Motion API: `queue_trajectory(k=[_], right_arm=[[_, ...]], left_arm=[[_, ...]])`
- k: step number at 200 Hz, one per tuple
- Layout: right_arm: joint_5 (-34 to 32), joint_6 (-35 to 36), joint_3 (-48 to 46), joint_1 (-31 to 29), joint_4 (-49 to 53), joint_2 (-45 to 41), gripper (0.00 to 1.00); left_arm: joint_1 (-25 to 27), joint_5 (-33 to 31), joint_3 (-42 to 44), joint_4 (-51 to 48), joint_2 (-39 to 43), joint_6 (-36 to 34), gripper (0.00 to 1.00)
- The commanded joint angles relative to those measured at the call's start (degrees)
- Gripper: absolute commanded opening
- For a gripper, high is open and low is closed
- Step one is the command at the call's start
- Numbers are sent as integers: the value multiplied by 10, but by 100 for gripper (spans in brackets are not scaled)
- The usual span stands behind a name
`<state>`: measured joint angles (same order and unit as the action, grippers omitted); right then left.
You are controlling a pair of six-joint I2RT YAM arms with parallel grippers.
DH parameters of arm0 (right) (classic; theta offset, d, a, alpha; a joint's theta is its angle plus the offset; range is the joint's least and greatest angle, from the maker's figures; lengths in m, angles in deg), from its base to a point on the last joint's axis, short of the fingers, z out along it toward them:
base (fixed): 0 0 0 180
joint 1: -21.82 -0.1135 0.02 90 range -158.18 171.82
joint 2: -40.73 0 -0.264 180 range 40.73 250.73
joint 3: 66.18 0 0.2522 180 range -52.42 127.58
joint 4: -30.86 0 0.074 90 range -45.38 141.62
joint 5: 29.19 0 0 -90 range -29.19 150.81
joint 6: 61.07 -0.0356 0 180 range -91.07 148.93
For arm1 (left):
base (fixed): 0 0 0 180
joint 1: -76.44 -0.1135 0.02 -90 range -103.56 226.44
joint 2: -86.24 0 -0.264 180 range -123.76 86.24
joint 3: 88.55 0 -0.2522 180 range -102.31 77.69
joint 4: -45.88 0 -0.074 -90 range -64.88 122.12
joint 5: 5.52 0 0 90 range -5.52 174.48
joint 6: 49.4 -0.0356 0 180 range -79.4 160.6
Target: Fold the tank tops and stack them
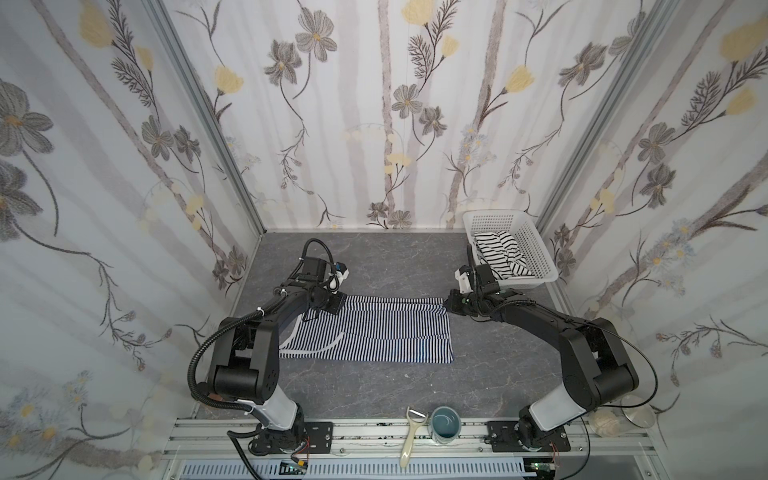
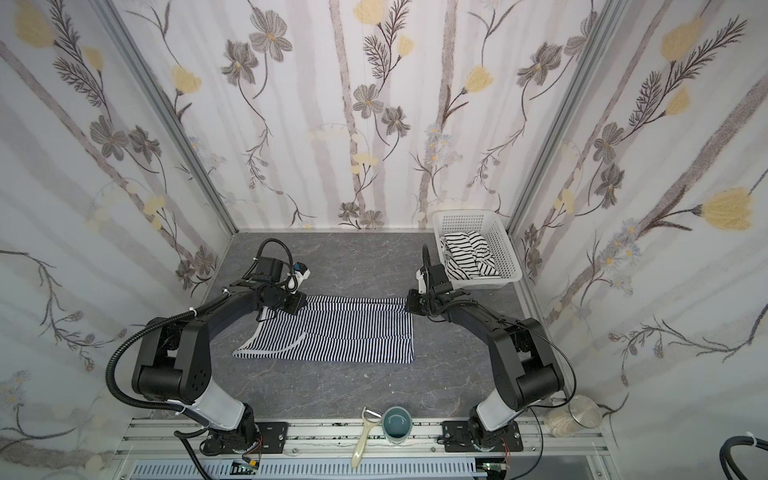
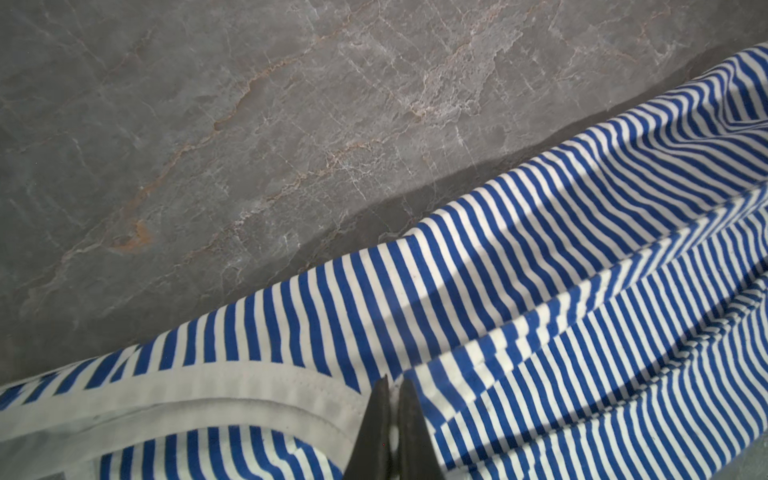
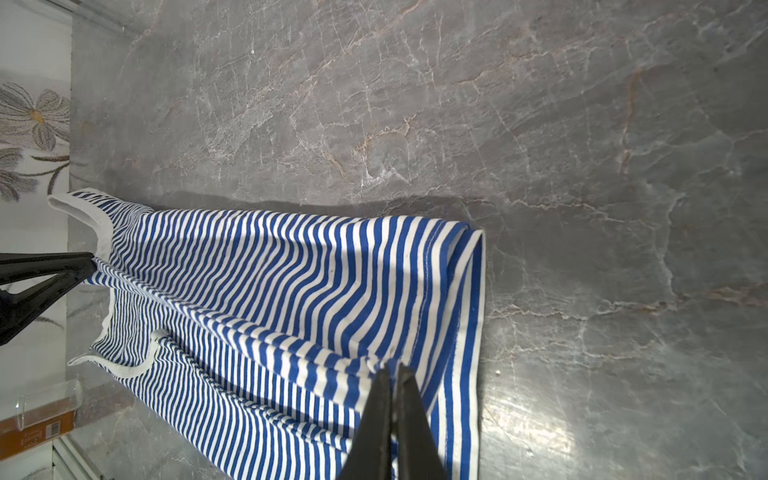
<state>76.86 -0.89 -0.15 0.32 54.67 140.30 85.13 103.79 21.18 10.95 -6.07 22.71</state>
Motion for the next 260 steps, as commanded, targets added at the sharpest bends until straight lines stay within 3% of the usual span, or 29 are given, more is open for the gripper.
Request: queue_trajectory(k=[1,57,76,92,101,131,167,213,260], right_arm=[[-18,-7,-17,-3,-26,-8,0],[-21,-14,-52,-12,-42,-16,0],[-23,-15,-60,-12,-42,-19,7],[-20,-16,-66,-13,-38,-29,22],[-16,-16,-72,-14,-36,-40,28],[-16,-22,-86,-15,-22,-97,36],[-6,-40,-70,-17,-34,-86,35],[0,-46,17,-29,-23,48,33],[-2,-54,42,-31,-19,106,31]], left_arm=[[2,2,13,11,7,0,3],[9,-8,41,17,7,0,8],[12,-14,53,17,11,-5,12],[15,-21,66,13,24,-13,23],[15,-28,74,10,38,-18,35],[15,-45,86,-5,106,-32,55],[24,-24,60,-3,86,-23,56],[75,-43,59,3,1,-37,55],[79,-120,55,12,-45,-63,55]])
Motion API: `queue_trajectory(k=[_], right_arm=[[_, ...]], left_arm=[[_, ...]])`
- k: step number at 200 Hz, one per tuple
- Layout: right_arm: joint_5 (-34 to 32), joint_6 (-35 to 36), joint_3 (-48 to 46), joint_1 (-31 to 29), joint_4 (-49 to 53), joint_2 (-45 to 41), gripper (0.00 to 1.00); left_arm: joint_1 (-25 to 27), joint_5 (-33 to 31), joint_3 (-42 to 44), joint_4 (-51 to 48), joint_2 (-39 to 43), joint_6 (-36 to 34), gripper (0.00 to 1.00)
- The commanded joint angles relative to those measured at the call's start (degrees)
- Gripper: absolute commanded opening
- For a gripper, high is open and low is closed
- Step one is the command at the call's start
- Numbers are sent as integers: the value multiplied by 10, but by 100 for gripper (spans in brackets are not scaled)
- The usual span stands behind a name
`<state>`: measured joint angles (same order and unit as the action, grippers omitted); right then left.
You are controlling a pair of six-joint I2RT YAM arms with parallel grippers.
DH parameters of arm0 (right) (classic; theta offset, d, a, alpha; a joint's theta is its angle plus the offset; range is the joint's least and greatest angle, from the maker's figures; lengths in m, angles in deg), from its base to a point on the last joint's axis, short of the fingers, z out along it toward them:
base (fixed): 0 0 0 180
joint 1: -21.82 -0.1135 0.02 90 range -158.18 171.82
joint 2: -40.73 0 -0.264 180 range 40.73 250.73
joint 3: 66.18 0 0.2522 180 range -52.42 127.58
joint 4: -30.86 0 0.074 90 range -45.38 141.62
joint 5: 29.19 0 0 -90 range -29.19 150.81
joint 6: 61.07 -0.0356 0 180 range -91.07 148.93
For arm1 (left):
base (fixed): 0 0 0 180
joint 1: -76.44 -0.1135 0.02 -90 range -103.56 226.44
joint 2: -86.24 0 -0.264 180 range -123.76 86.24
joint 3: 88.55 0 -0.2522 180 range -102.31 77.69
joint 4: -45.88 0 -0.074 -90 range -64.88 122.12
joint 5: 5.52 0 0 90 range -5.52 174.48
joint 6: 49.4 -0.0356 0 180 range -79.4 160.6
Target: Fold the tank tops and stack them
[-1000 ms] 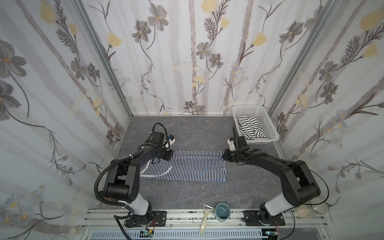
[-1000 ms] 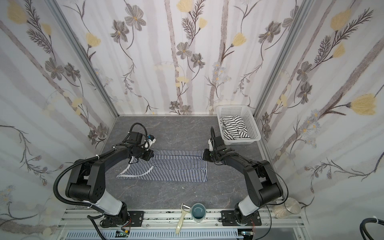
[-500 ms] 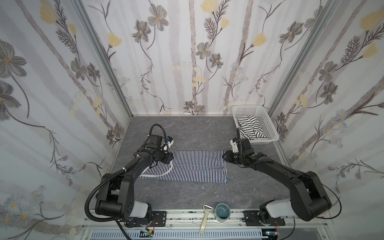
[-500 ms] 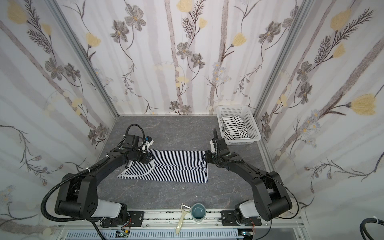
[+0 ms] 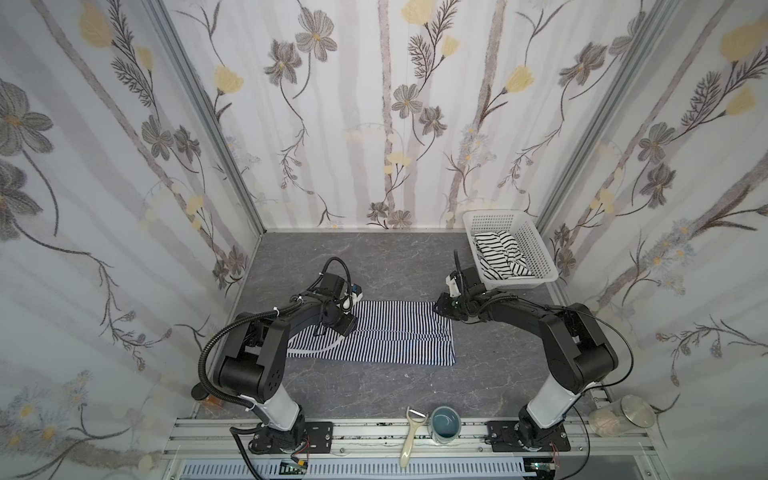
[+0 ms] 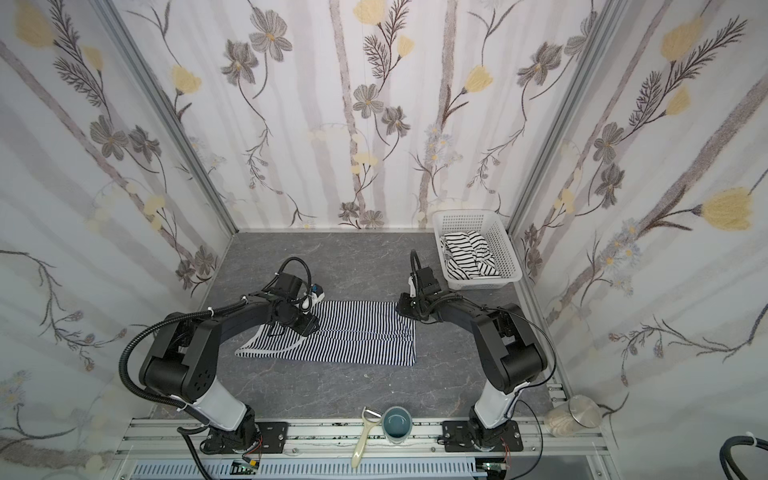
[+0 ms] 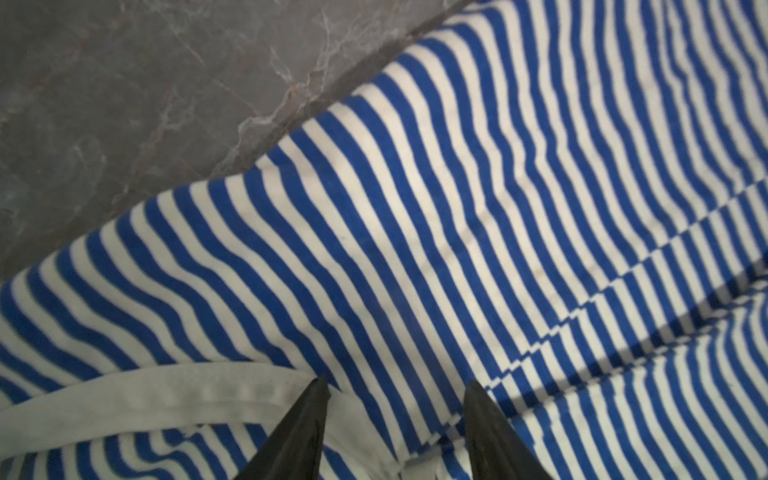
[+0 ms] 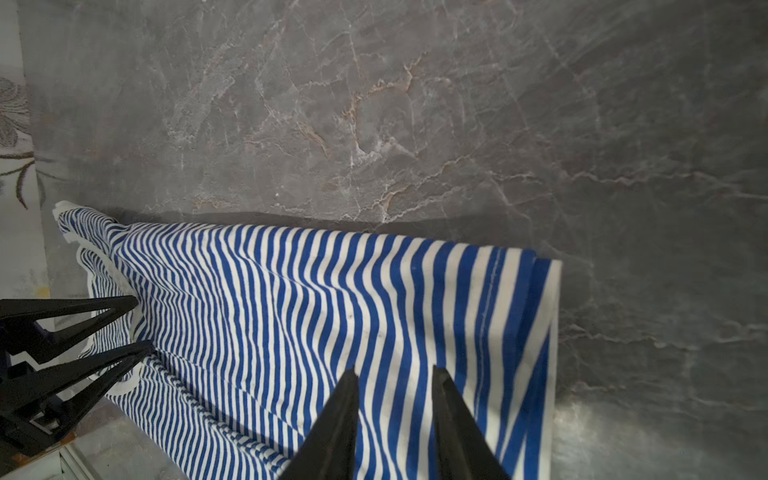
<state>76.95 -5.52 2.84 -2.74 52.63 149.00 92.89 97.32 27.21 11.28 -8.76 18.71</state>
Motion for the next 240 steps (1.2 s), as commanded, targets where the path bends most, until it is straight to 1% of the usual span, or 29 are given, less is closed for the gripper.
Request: queue_trajectory(k=[1,34,54,95,103,121,141,156,172,183,199,213,234,240], right_arm=[[-3,-8,12,0,2,20,31],[-29,-8,13,5,28,30,30],[-44,-8,3,5,38,23,30],[-62,-16,-37,4,48,-10,30],[-65,-19,-48,3,49,-19,30],[-66,-21,-72,-3,51,-38,30],[-65,-32,-102,-22,55,-68,30],[-57,-39,-116,-54,62,-90,30],[-46,-34,-111,-89,85,-105,31],[-52,-31,-109,-103,99,-123,31],[-68,-27,-104,-105,113,-161,31],[-86,-26,-91,-101,119,-187,33],[-91,-13,-62,-95,118,-173,34],[-93,-10,-51,-93,119,-146,34]], left_arm=[[1,-57,-6,9,-19,-24,55],[1,-86,-35,9,-53,-51,55],[2,-102,-76,9,-88,-65,56],[5,-120,-231,0,-209,-84,58],[10,-125,-278,-5,-234,-87,58],[24,-138,-354,-20,-285,-100,58],[43,-151,-417,-27,-317,-106,59],[53,-154,-454,-29,-334,-96,59],[58,-144,-469,-30,-326,-80,59],[58,-117,-462,-31,-300,-62,59],[57,-81,-434,-30,-244,-44,59],[58,-65,-405,-30,-200,-34,60],[58,-62,-355,-29,-157,-26,60],[58,-65,-338,-30,-151,-25,60]])
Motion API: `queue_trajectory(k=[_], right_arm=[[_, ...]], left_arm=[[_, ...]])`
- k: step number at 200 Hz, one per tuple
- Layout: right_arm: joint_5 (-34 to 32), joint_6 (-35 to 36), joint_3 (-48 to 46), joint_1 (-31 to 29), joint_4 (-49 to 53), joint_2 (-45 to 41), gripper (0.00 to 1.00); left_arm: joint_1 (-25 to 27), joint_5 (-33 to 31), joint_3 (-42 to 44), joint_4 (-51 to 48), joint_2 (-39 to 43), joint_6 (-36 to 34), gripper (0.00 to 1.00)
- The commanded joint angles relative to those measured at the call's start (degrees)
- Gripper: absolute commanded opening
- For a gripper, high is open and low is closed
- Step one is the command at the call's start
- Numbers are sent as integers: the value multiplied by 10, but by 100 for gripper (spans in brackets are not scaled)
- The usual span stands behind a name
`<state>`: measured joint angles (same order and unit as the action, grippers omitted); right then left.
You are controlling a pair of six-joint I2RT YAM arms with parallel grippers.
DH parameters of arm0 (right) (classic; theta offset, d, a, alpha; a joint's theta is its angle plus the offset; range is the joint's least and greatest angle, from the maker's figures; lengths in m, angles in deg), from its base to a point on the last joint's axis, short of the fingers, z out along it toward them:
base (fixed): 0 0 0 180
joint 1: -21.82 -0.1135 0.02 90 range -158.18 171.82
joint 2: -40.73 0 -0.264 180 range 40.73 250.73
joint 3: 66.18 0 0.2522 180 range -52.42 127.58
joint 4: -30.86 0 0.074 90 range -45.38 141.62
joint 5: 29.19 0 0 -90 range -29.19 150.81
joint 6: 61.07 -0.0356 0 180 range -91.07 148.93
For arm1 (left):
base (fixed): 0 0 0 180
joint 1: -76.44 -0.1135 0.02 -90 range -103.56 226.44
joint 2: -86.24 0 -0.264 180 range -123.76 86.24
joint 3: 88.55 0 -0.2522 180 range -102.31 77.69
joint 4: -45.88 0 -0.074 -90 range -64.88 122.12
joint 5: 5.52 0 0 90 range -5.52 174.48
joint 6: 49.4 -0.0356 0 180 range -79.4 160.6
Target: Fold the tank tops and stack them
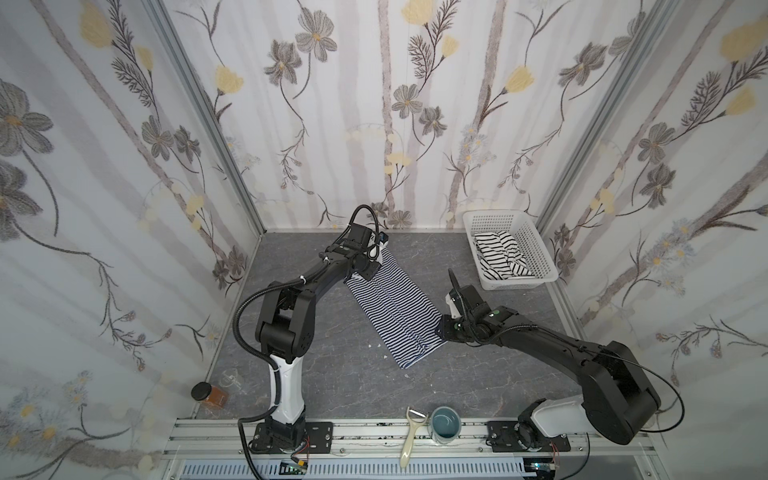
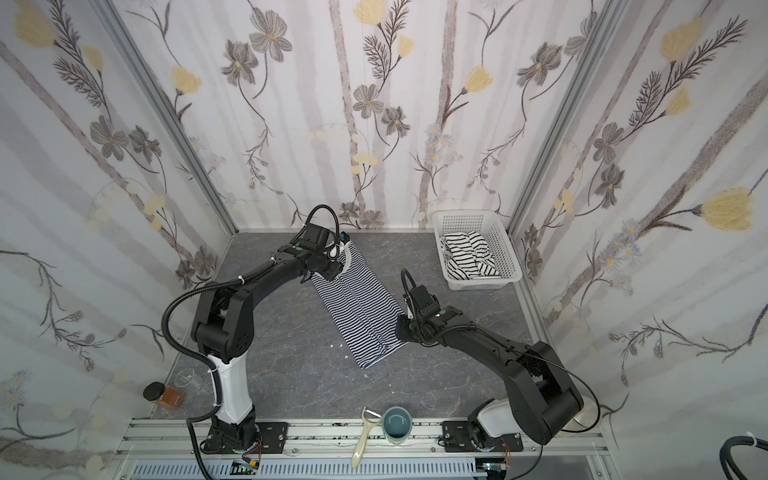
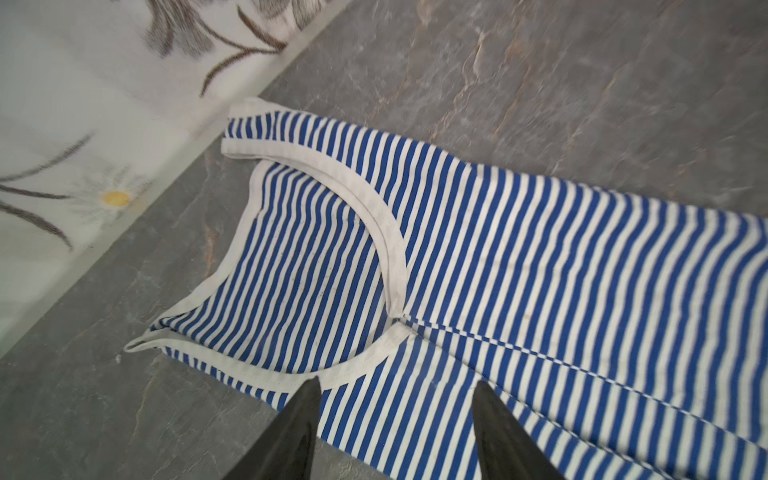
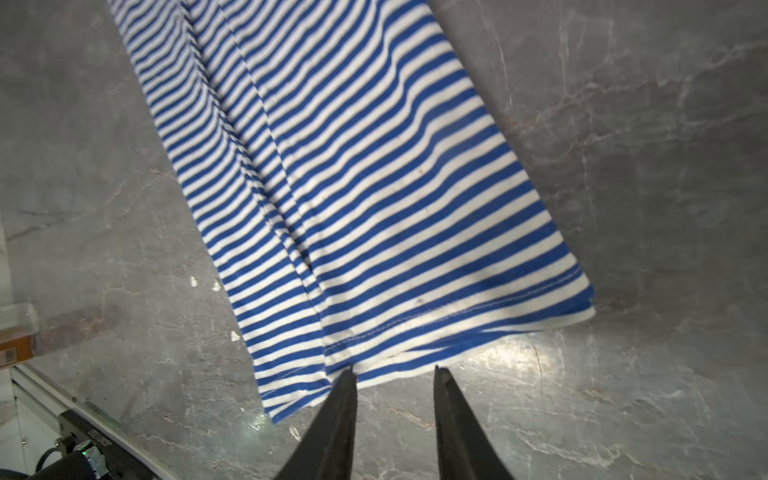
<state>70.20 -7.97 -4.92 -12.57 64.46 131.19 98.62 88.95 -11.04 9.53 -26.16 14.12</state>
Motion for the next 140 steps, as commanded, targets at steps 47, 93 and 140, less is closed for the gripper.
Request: queue_trajectory(k=[47,93,140], right_arm=[[-17,34,84,30,-33,128,34],[-8,37,82,43,-55,183,33],[-3,21,17,35,-70,156,32]], left_arm=[[1,-2,137,6,19,40,59],[1,-22,173,28,1,49,59],[1,-61,158,43,-30,27,59]])
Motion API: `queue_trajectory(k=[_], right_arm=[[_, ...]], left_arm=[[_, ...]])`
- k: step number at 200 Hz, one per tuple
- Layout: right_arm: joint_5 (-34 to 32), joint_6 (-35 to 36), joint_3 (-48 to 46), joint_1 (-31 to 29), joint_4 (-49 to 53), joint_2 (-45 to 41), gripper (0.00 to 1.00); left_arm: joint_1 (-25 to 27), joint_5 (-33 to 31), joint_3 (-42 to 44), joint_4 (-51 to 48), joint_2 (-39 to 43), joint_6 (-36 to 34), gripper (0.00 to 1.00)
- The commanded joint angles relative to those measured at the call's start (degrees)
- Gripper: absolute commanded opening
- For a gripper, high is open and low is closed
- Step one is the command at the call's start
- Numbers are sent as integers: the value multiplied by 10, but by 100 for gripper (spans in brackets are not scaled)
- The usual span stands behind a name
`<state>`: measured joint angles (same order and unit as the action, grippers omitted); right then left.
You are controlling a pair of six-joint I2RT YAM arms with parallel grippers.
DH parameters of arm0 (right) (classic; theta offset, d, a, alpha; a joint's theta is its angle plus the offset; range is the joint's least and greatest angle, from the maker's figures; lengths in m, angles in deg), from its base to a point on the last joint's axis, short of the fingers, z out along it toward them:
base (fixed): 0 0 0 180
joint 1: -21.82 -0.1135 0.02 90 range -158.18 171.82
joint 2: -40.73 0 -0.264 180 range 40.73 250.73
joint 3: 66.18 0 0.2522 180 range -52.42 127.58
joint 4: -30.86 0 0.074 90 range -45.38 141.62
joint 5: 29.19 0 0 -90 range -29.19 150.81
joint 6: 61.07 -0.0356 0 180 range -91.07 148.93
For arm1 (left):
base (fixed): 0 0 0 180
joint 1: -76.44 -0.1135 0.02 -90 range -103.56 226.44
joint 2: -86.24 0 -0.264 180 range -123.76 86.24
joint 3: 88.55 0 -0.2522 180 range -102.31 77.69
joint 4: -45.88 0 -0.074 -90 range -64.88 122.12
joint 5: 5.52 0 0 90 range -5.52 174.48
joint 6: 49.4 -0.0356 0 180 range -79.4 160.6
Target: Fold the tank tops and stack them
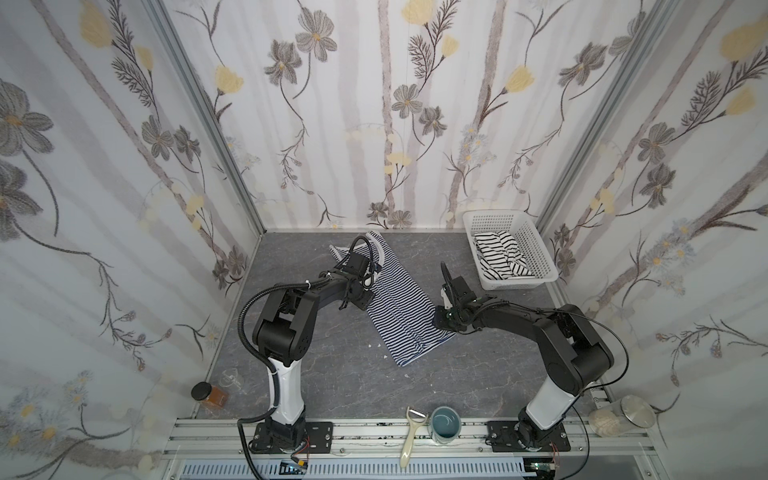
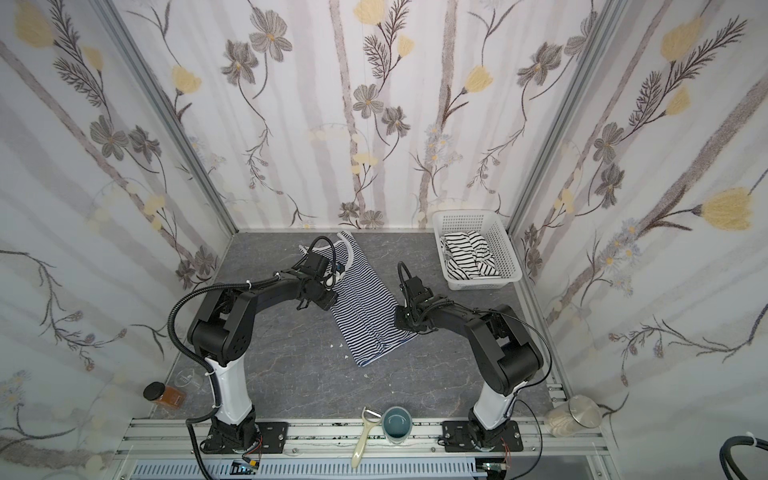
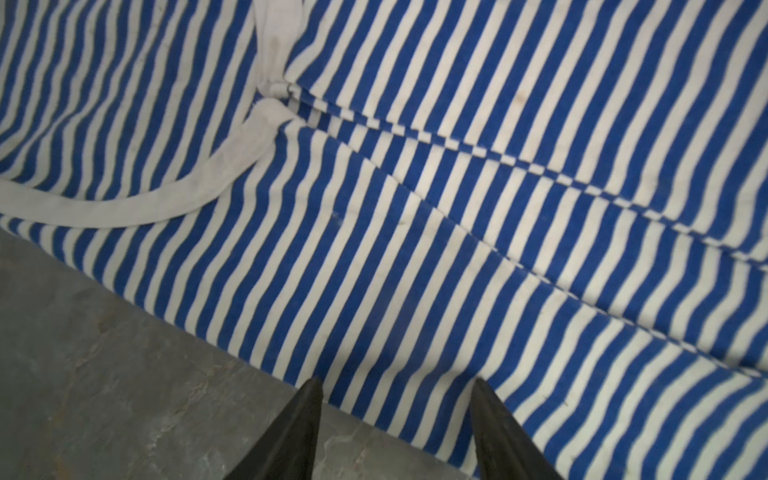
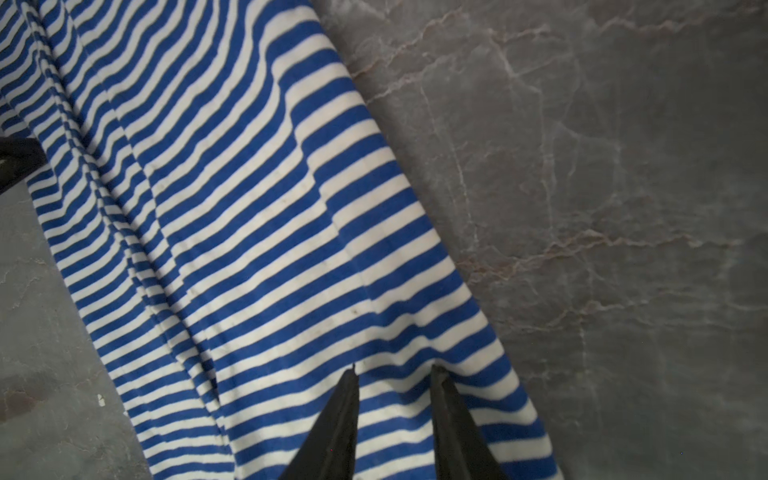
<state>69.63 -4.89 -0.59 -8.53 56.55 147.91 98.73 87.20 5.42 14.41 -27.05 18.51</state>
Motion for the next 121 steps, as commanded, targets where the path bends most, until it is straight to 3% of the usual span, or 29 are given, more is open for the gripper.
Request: queue_trajectory(k=[1,64,121], right_arm=[[2,-10,-28,-7,10,-13,32],[11,-72,-82,-92,16,-67,32],[8,-117,-82,-150,18,-98,33]], left_arm=[[0,-44,-7,-5,-22,-17,59],[1,-66,-90,-2,-65,-28,60],[4,-64,-34,-4,-11,-38,60]])
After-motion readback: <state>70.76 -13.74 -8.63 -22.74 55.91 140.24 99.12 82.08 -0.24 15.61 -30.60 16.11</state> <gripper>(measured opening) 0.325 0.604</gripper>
